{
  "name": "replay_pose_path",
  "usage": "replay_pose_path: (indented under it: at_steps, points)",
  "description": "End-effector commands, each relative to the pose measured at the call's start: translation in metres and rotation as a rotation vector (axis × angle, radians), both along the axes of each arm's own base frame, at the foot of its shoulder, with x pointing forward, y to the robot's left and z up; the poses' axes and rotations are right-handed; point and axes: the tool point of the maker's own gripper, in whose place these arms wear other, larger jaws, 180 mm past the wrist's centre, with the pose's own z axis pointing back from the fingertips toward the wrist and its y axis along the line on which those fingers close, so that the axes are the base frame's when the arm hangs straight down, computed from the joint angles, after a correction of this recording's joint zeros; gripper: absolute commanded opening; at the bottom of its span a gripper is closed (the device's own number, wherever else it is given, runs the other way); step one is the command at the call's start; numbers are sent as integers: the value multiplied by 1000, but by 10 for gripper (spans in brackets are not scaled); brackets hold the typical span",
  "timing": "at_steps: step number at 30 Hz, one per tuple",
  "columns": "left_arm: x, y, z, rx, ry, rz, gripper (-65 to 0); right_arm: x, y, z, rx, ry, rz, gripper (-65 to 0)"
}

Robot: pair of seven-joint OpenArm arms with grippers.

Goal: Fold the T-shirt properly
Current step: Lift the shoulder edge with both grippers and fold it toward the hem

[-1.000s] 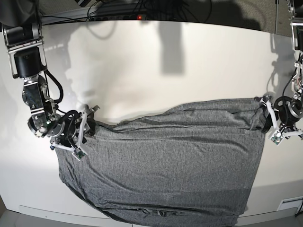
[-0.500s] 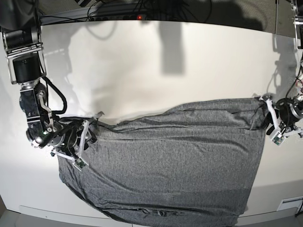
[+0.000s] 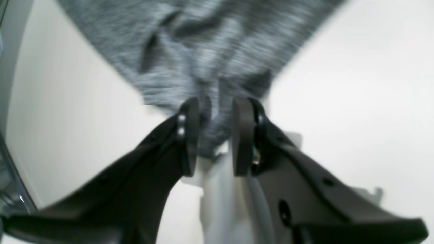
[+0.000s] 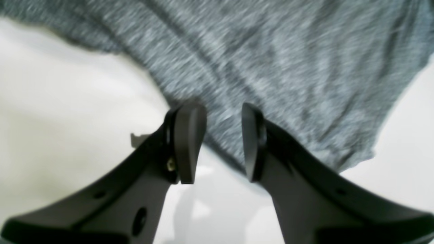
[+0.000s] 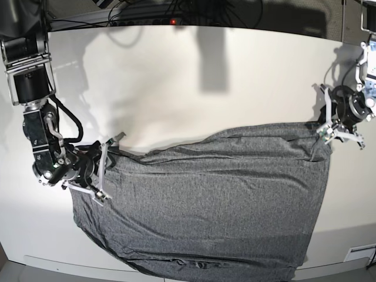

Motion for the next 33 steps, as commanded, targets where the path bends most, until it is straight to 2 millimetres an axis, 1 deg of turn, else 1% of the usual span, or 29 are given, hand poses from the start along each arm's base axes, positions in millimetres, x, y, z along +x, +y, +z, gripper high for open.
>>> replay_pose_path:
  at_steps: [1,4,7,12,20,23,27,31,33]
  points:
    - [7,4,10,23,-37,-16,-484,8,-3,13,-19,-22,11,-427]
    - [5,5,8,41,-31,-24,-484,-6,-2,-4,-111,41,73,-427]
    - [6,6,9,46,-34,-25,-484,-12,-3,-16,-225,51,145,-427]
    - [5,10,7,71,-31,-30,-484,-11,-4,-23,-337,15,233,-427]
    - [7,5,10,75,-57,-69,-484,-5,-8,-33,-371,-18,267,-427]
    - [7,5,9,77,-60,-81,-484,-4,-8,-34,-380,-26,275,-427]
    - [1,10,-4,54,-31,-71,-484,-4,-7,-34,-379,-27,275,-427]
    - [-6,18,-25,66,1,-94,-484,-3,0,-35,-367,-30,280,-427]
    - [-4,22,-28,64,9,-85,-484,-3,4,-35,-361,-31,283,-427]
